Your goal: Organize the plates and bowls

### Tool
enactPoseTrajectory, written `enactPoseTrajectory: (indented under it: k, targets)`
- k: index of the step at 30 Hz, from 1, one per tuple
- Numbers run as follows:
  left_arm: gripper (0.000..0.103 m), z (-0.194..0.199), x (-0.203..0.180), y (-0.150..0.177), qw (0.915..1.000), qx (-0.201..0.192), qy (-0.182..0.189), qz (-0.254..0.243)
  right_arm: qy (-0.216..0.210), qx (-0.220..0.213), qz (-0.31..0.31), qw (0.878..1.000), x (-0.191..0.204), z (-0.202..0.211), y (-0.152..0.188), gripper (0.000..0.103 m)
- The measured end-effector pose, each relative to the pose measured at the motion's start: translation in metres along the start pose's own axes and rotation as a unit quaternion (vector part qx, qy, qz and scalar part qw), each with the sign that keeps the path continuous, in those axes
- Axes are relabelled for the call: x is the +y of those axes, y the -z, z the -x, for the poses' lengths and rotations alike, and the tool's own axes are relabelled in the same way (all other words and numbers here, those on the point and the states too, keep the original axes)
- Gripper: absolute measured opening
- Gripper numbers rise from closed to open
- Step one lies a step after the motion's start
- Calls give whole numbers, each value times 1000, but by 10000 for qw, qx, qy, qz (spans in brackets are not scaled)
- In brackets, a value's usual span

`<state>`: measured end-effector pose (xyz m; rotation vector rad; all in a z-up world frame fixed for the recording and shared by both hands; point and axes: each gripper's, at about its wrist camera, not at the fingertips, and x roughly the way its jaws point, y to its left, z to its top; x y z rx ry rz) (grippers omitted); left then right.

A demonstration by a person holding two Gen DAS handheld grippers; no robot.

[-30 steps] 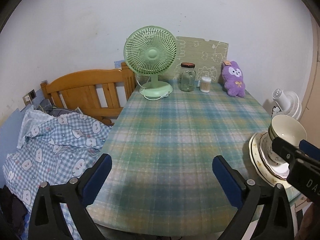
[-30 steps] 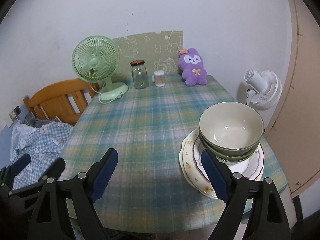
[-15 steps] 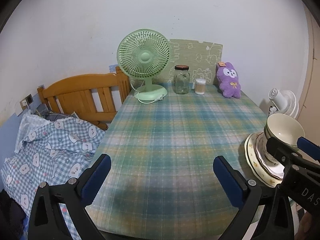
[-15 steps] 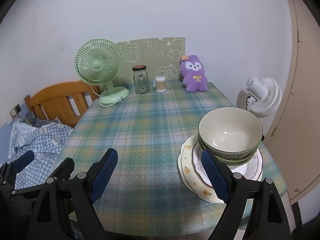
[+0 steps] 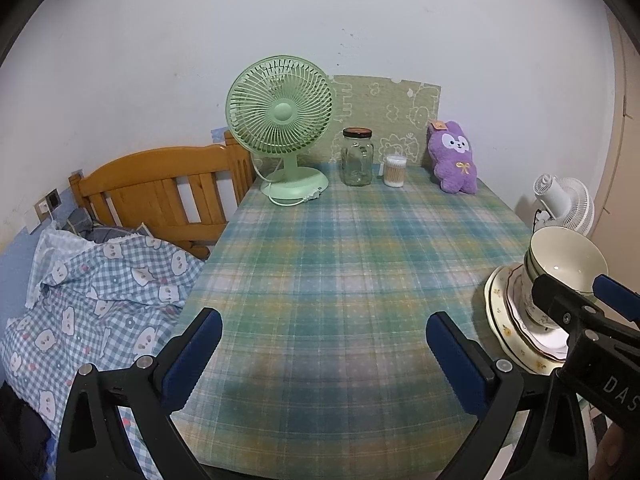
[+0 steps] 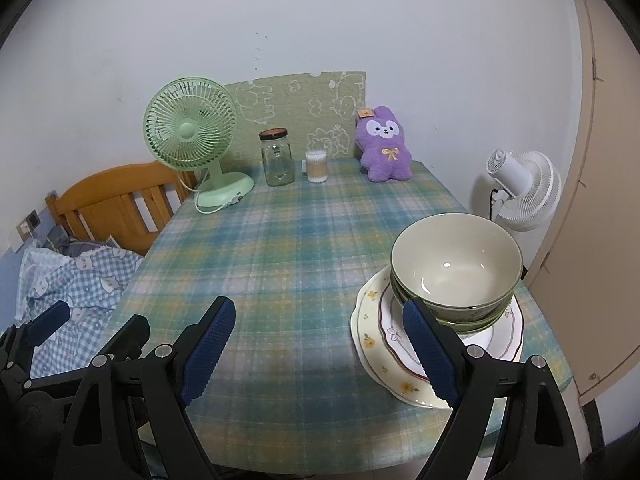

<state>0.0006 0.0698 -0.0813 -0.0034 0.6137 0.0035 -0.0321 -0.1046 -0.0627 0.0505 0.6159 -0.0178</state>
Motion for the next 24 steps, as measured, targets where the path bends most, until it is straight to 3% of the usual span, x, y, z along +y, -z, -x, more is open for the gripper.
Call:
enactPoseTrajectory:
  k: [24]
  targets:
    - [103,-5,-10,-7,9998,19,160,-67,188,58,-211,9996,-16,-3,-3,91]
